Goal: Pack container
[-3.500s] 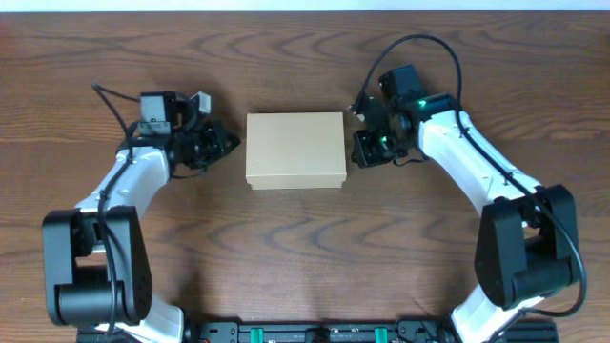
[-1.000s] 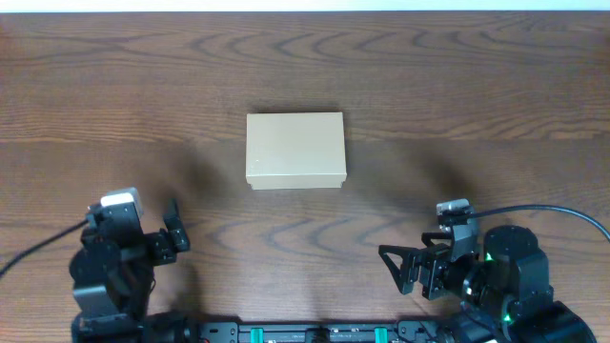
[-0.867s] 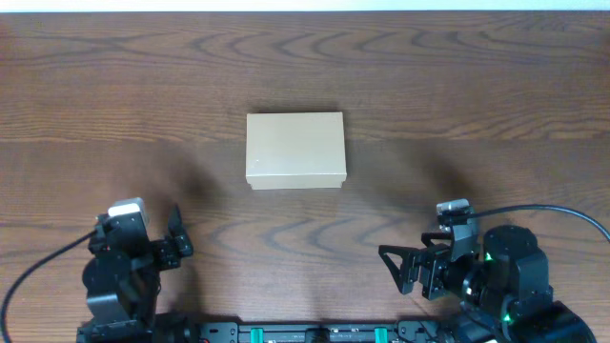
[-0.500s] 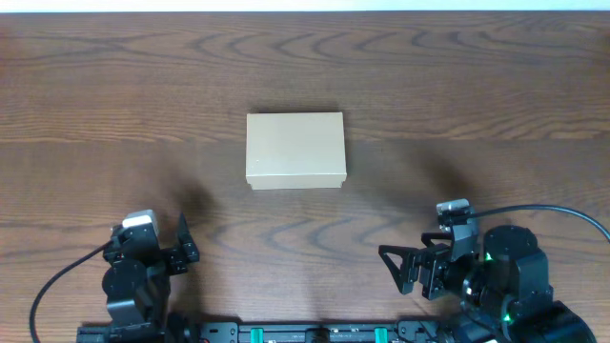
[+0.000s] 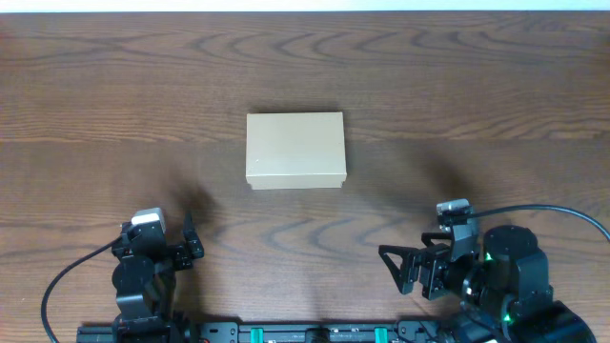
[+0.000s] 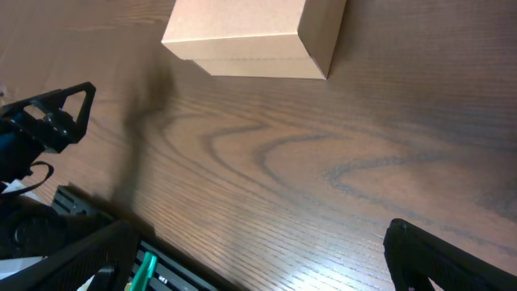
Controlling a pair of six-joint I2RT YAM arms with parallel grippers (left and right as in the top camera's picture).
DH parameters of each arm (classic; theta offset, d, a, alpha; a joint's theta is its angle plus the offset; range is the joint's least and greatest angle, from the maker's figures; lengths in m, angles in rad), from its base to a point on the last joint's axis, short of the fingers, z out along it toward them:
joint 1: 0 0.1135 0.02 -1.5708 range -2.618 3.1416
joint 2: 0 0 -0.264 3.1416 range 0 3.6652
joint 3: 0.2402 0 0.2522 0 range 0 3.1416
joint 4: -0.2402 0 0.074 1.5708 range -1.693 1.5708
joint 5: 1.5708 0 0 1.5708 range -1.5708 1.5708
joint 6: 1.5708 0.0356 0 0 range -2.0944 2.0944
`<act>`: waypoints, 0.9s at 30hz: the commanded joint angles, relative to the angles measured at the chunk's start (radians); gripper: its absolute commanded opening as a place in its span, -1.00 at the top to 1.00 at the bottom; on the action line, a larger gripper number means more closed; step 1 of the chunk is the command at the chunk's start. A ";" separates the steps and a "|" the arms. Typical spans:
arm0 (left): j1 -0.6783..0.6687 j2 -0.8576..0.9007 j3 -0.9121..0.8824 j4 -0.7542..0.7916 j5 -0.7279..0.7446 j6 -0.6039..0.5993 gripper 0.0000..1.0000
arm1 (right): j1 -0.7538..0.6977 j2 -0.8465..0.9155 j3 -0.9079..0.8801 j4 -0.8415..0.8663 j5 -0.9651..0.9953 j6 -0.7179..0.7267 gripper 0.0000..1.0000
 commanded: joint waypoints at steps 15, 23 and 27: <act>-0.004 -0.006 -0.017 0.002 -0.015 0.000 -0.90 | 0.007 0.000 -0.003 -0.001 -0.001 0.009 -0.98; -0.004 -0.006 -0.017 0.002 -0.015 0.000 -0.90 | 0.007 0.000 -0.003 -0.001 -0.001 0.009 -0.99; -0.004 -0.006 -0.017 0.002 -0.015 0.000 -0.91 | 0.007 0.000 -0.003 -0.002 0.045 -0.028 -0.99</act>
